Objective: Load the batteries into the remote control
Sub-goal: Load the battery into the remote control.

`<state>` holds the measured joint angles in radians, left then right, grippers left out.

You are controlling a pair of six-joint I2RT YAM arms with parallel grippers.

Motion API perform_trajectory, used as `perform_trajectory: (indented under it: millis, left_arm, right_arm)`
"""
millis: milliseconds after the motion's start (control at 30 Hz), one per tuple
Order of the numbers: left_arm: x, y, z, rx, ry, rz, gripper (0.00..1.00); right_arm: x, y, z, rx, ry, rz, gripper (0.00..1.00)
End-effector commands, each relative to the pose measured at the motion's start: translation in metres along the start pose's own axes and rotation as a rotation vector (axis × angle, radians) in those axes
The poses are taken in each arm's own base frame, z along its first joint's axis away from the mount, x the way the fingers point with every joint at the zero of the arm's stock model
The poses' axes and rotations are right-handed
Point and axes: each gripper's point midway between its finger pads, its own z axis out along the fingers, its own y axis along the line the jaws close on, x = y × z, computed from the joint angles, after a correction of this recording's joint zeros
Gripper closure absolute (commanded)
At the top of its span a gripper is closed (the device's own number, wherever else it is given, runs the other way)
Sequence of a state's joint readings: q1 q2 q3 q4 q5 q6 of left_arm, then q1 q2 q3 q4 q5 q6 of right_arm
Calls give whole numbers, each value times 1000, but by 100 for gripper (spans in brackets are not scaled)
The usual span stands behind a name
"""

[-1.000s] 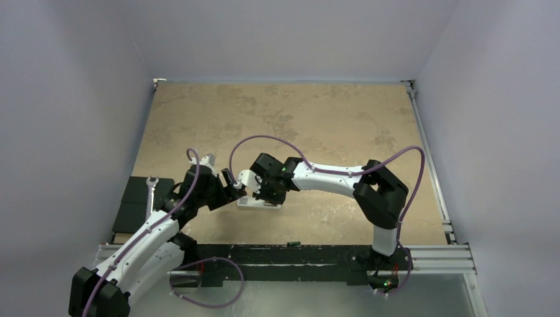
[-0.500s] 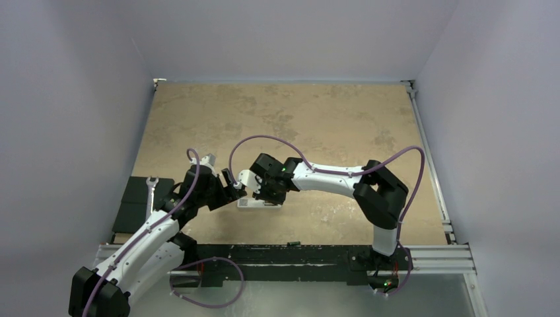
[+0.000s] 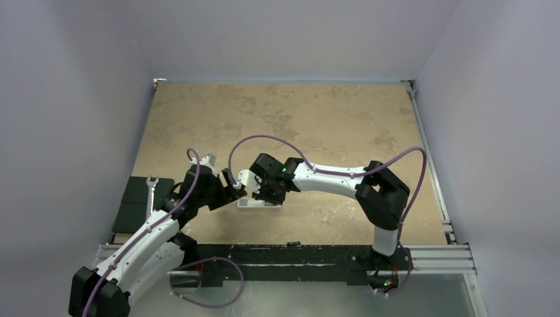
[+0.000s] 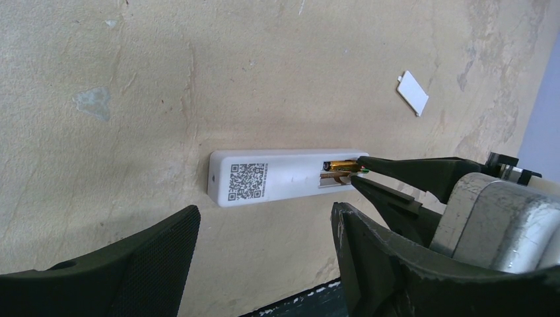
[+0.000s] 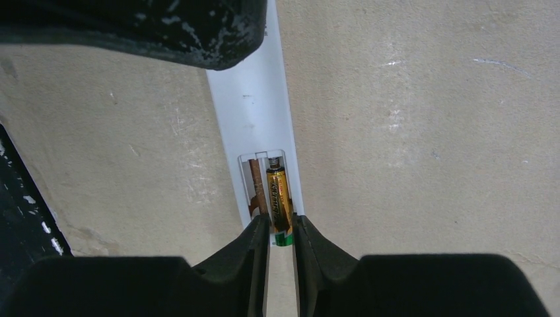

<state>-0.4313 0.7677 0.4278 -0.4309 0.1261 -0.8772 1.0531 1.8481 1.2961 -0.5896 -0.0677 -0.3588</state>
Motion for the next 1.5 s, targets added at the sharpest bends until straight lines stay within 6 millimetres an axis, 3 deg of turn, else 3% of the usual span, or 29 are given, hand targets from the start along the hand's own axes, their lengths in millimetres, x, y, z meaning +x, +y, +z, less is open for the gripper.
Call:
perform_trajectory:
  millis: [0, 333, 700, 1167, 1300, 1467]
  left_arm:
    - [-6, -5, 1, 25, -21, 3, 27]
    - [-5, -4, 3, 22, -17, 3, 27]
    - [-2, -5, 10, 34, 4, 5, 27]
    - [11, 6, 25, 9, 60, 14, 30]
    - [16, 7, 29, 18, 77, 10, 34]
    - [20, 9, 33, 19, 93, 10, 38]
  right_arm:
    - [-18, -6, -18, 44, -65, 1, 74]
    - [-23, -11, -39, 108, -137, 77, 75]
    - [-35, -14, -74, 189, -323, 354, 73]
    - [-20, -19, -78, 263, -440, 687, 71]
    - [-19, -17, -76, 239, -449, 739, 78]
    - [-21, -12, -69, 201, -457, 818, 78]
